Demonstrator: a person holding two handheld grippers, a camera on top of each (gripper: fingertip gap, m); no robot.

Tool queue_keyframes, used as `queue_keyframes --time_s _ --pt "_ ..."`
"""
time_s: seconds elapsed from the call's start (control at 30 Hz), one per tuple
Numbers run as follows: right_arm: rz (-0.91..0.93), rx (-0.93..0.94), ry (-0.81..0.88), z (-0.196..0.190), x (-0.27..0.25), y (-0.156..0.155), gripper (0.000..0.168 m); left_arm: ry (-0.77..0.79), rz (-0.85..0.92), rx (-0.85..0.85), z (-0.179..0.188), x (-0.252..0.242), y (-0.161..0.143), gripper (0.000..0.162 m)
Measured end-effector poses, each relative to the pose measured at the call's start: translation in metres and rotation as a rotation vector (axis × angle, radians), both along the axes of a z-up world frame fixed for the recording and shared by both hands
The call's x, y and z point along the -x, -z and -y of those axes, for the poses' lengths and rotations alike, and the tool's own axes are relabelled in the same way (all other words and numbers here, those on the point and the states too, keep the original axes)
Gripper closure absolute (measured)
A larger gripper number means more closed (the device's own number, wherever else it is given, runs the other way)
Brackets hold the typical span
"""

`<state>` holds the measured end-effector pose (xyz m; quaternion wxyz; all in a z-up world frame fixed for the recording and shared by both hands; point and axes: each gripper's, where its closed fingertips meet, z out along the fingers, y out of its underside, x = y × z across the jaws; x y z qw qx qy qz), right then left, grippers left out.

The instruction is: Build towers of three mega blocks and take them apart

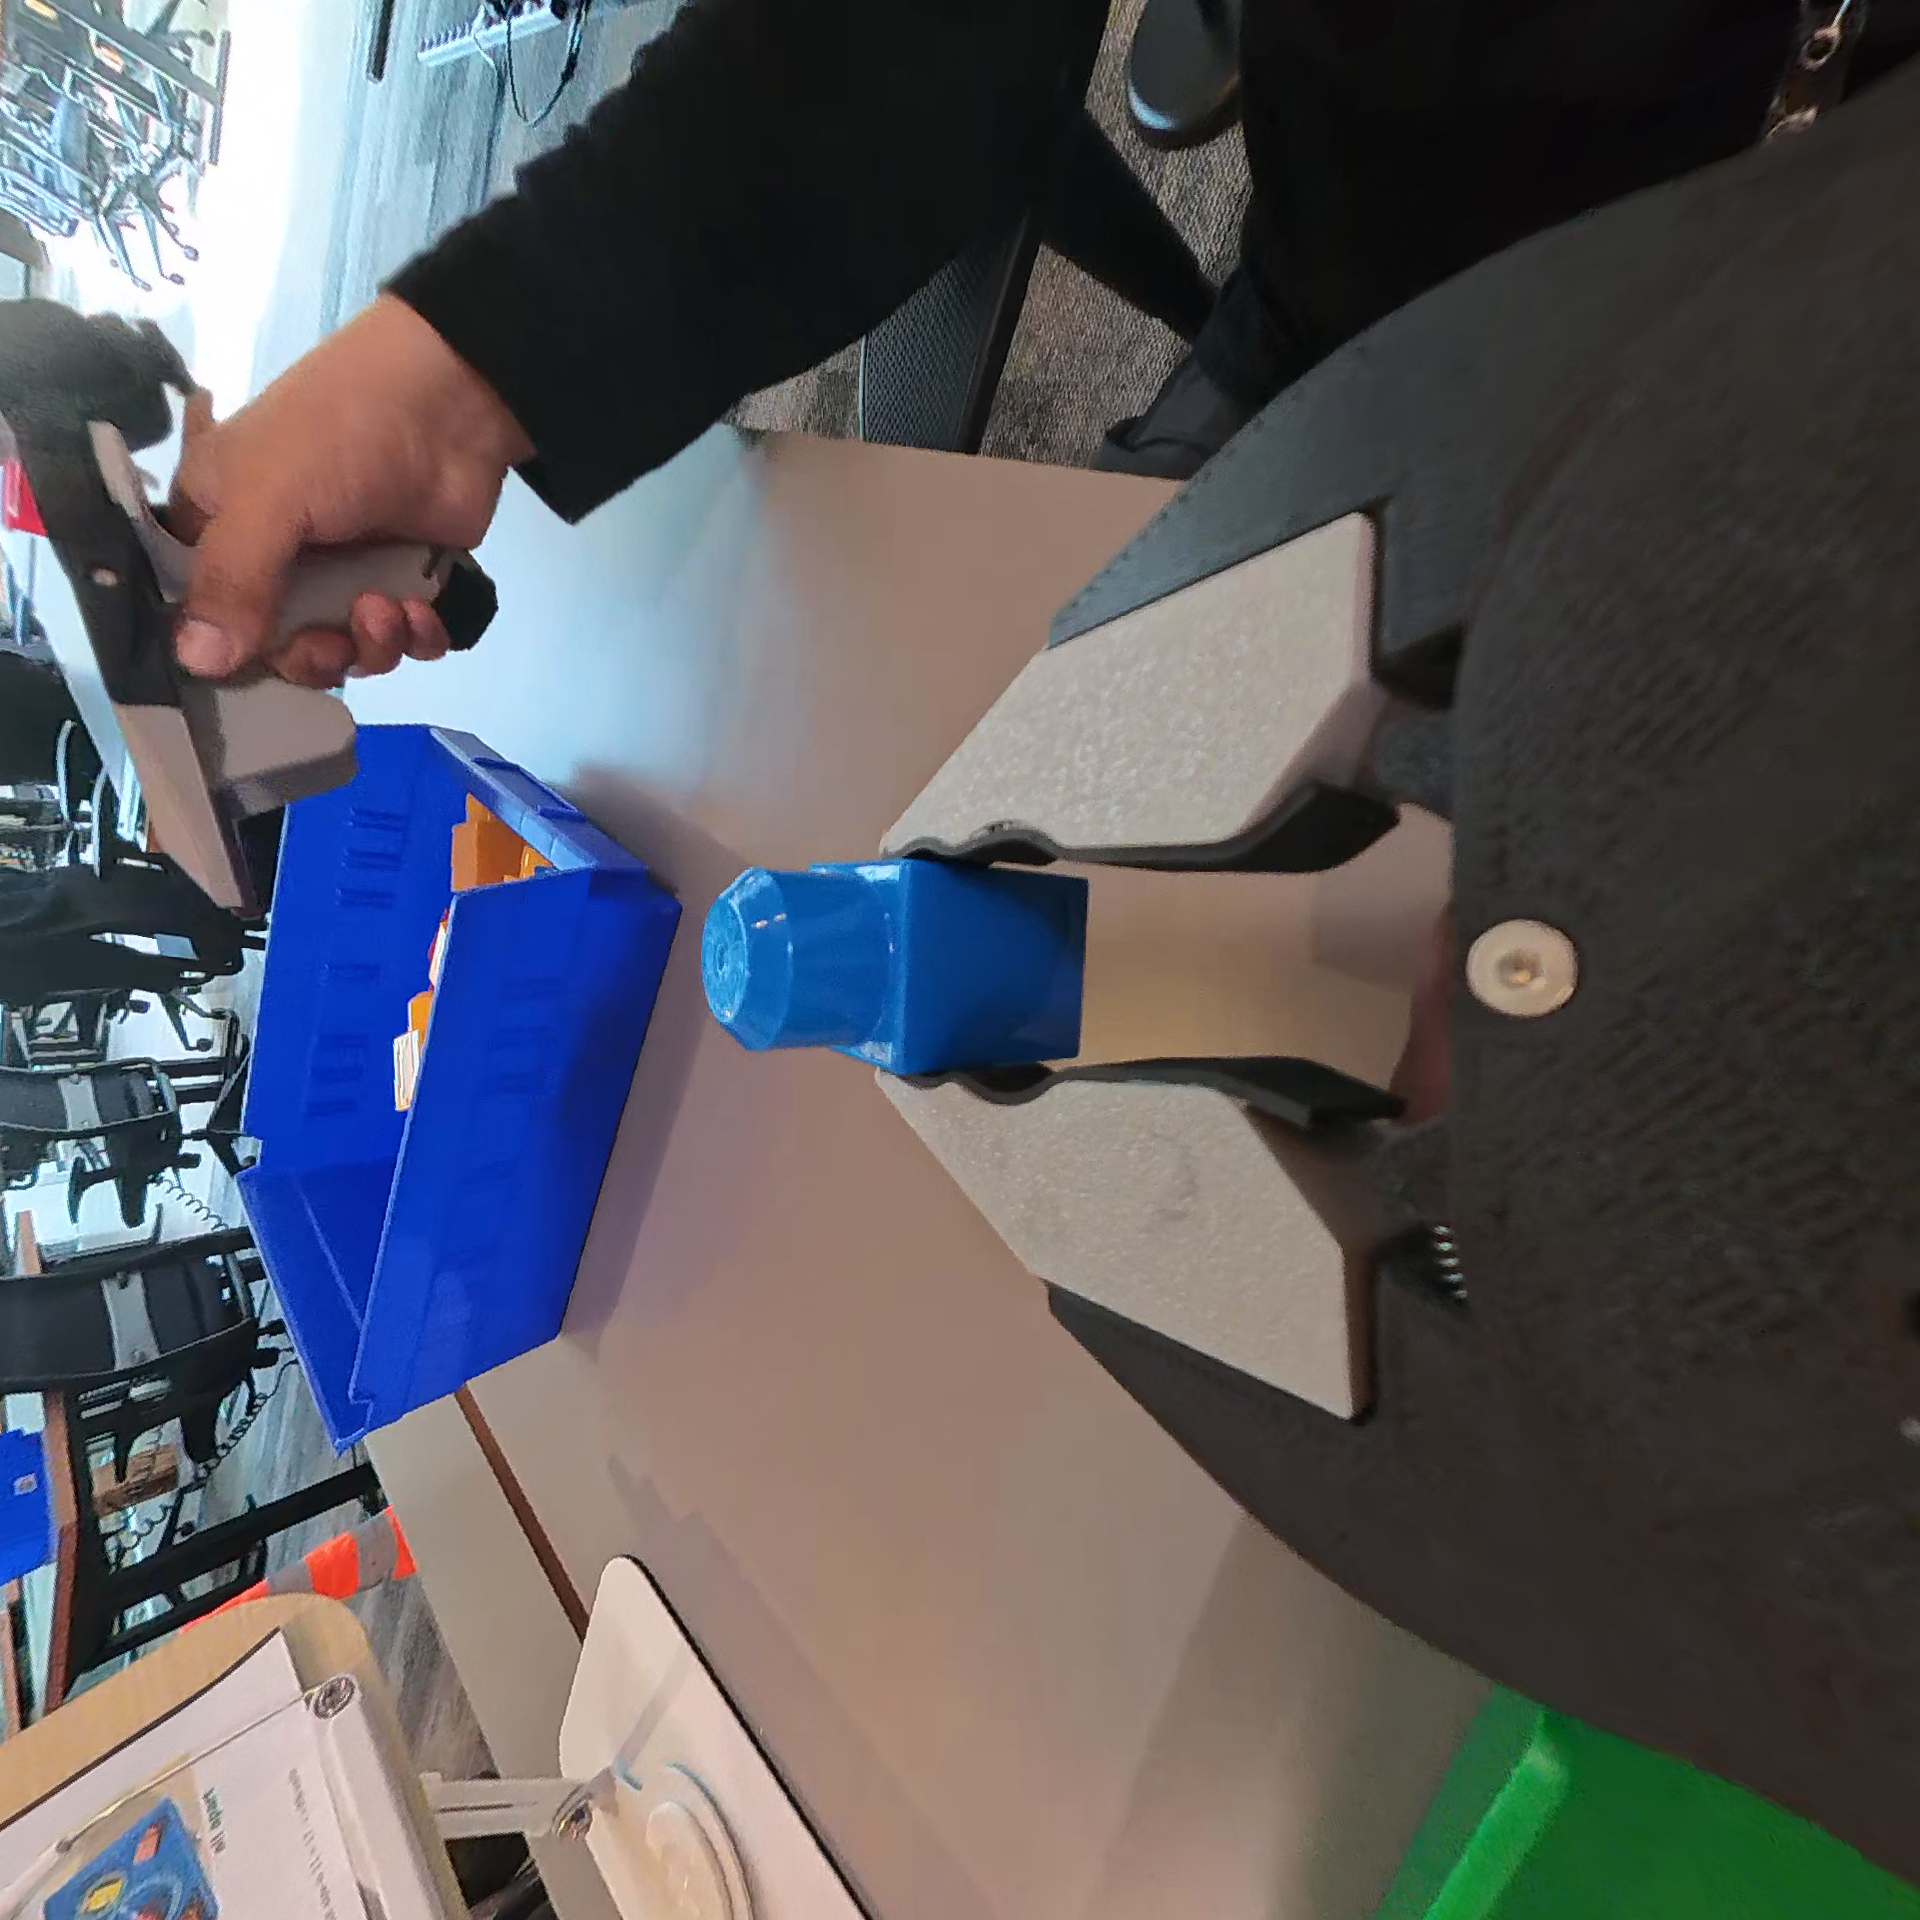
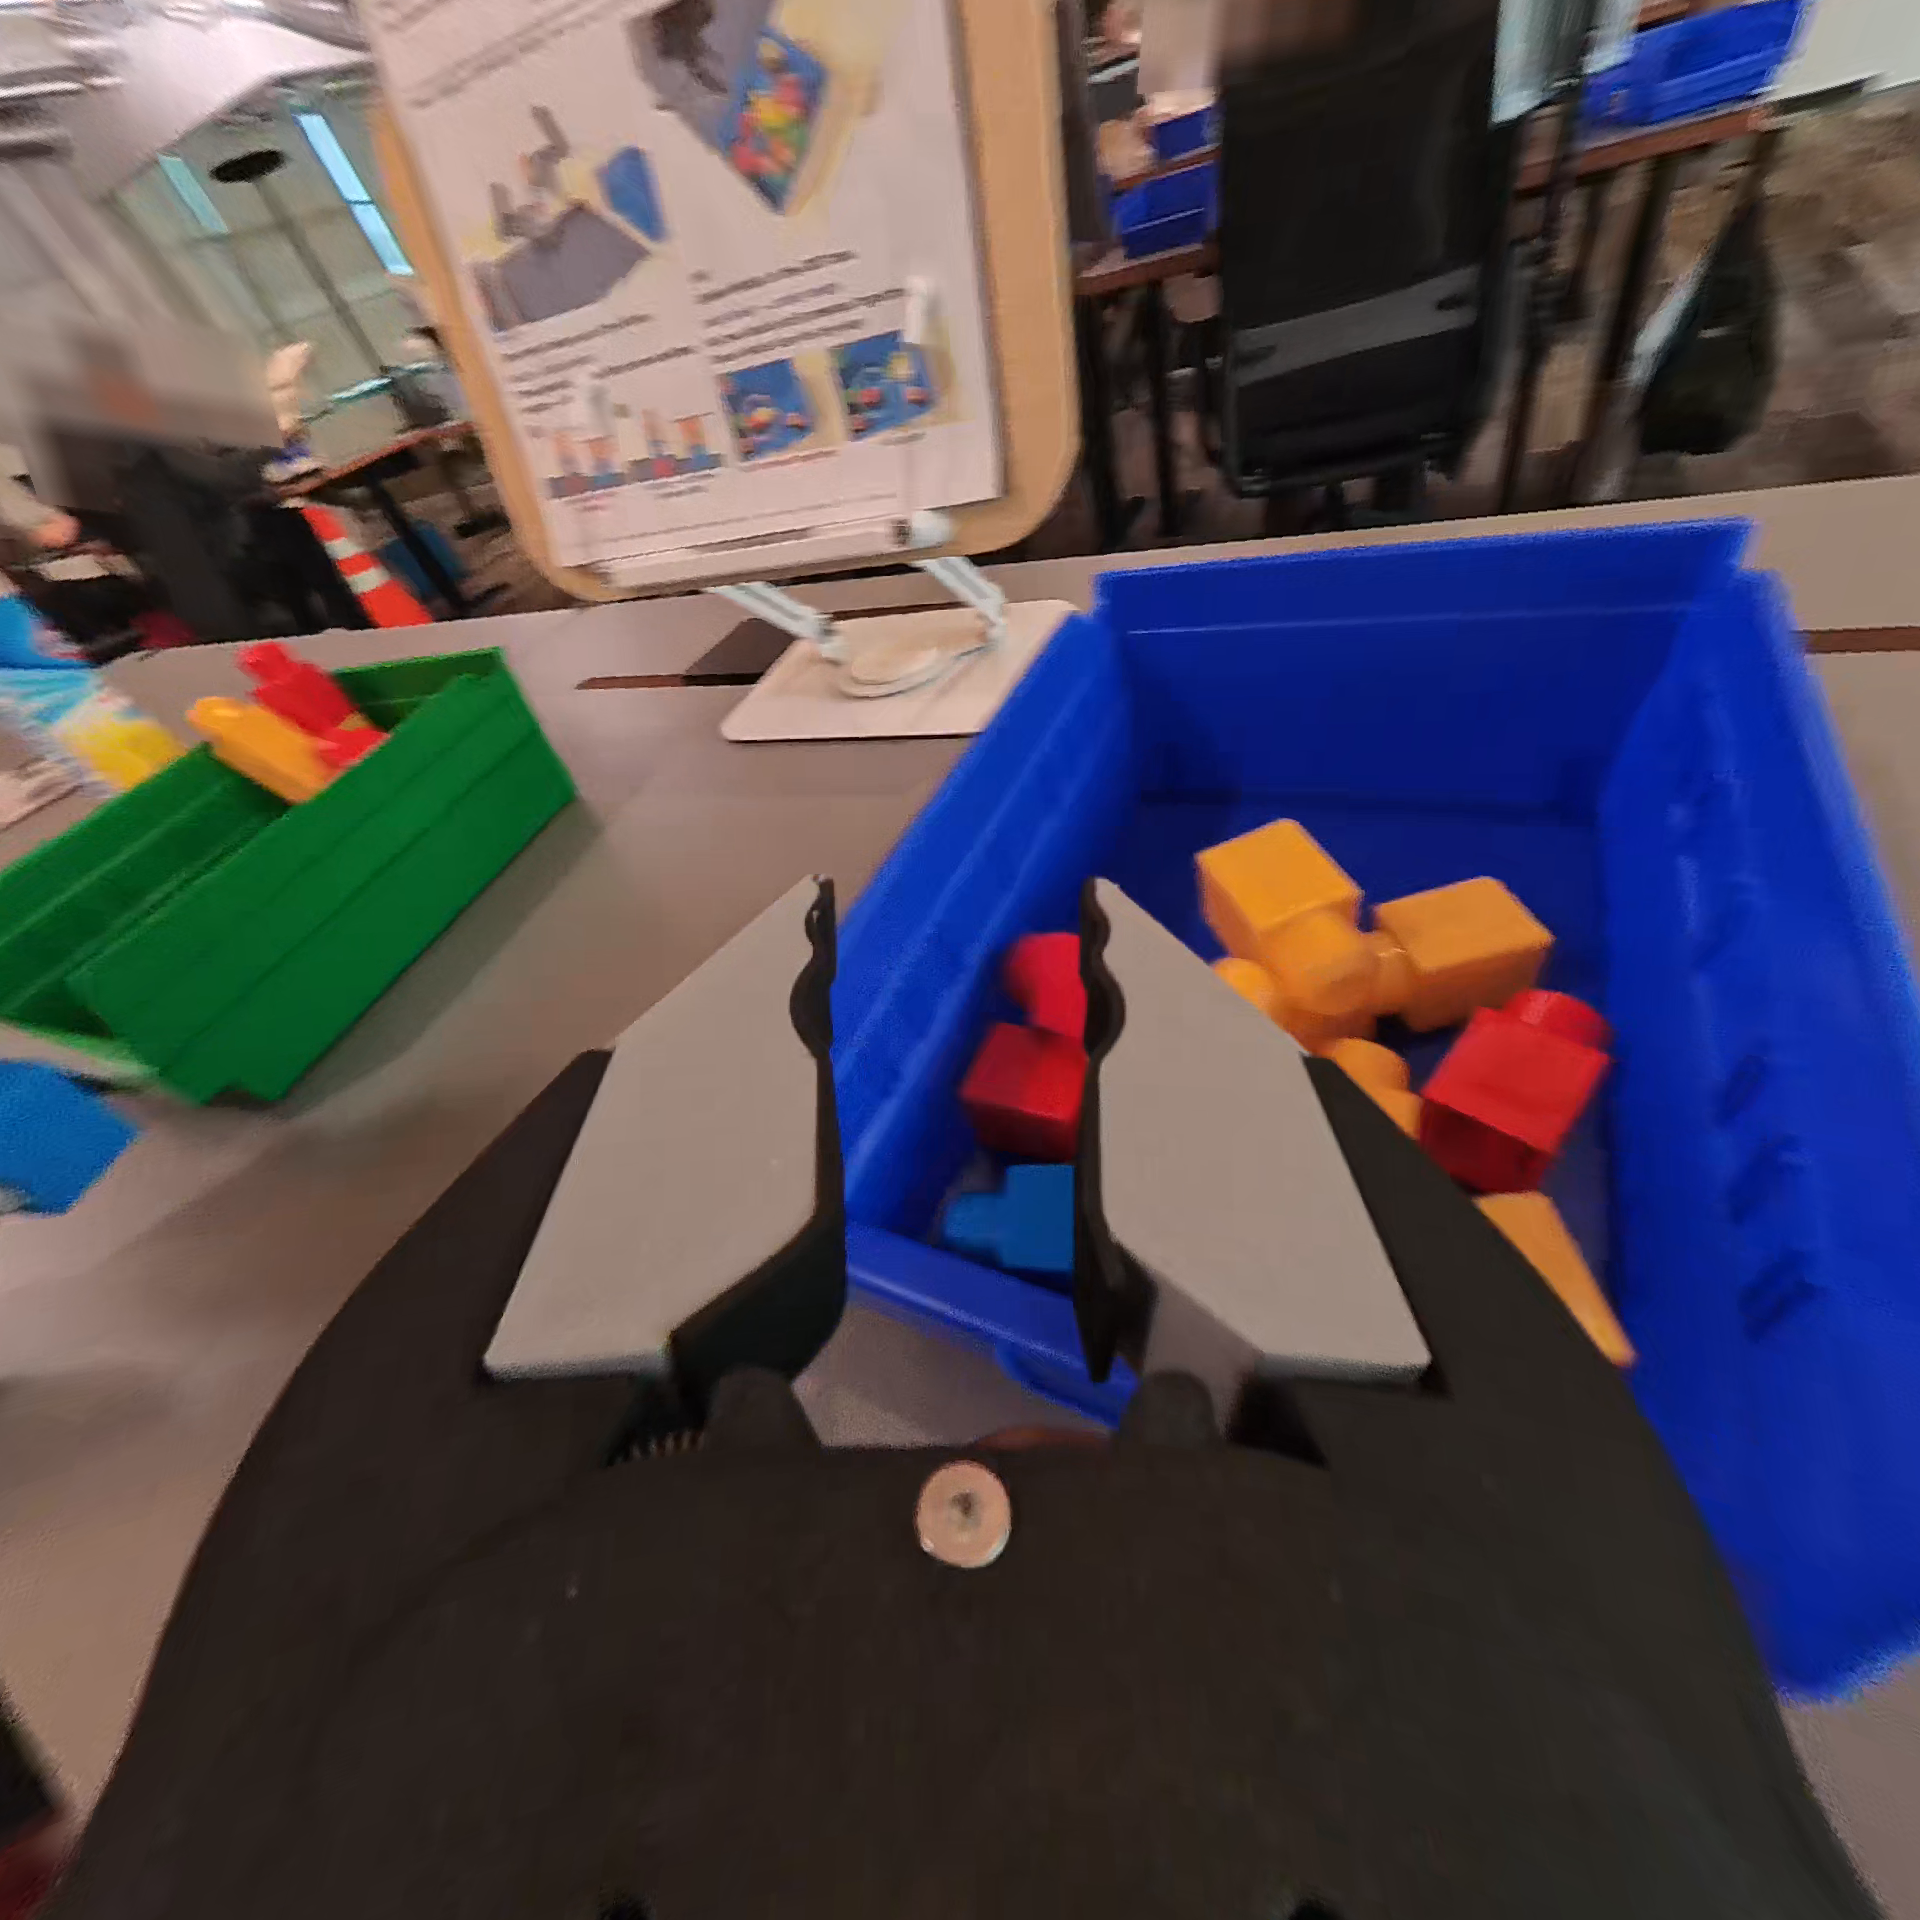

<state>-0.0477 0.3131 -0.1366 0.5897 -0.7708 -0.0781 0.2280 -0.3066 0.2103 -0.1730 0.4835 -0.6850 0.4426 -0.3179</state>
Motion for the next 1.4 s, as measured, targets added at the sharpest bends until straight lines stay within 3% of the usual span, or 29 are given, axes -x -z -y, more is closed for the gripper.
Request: queue_keyframes --time_s 0.2,0.33,0.43,0.53,0.67,0.83,0.93,1.07,1.27,1.3,1.37,1.4 --pt "-0.037 -0.071 -0.606 0.063 0.14 -0.034 0.116 0.093 0.056 -0.019 0.017 -0.004 -0.014 0.128" --pt "0.01 -0.129 -0.944 0.121 0.235 -0.037 0.107 0.174 0.109 0.033 0.031 -0.009 -0.021 0.129" --pt "0.069 -0.157 -1.005 0.138 0.276 -0.028 0.107 0.196 0.102 0.031 0.036 -0.009 -0.021 0.128" --pt "0.151 -0.127 -1.006 0.139 0.291 -0.009 0.133 0.191 0.09 0.003 0.037 -0.009 -0.022 0.128" --pt "0.126 -0.138 -0.996 0.138 0.293 -0.011 0.142 0.171 0.097 0.003 0.035 -0.009 -0.024 0.129" --pt "0.133 -0.201 -0.872 0.124 0.28 -0.028 0.142 0.099 0.1 0.016 0.023 0.0 -0.024 0.122" --pt "0.187 -0.243 -0.68 0.095 0.238 -0.042 0.142 0.055 0.093 0.03 0.013 0.005 -0.019 0.118" --pt "0.329 -0.178 -0.318 0.043 0.135 -0.036 0.142 0.062 0.088 0.059 0.011 0.003 -0.011 0.119" --pt "0.221 -0.252 0.295 0.012 -0.023 -0.056 0.142 0.055 0.03 0.012 0.01 0.002 -0.005 0.119" --pt "0.212 -0.251 0.345 0.007 -0.035 -0.049 0.142 0.054 0.033 0.015 0.011 0.002 -0.005 0.119" --pt "0.247 -0.068 0.334 -0.013 -0.042 -0.004 0.14 0.05 0.038 0.027 0.01 0.003 -0.005 0.119" --pt "0.275 0.033 0.309 -0.02 -0.04 0.018 0.129 0.047 0.038 0.03 0.01 0.003 -0.005 0.119"
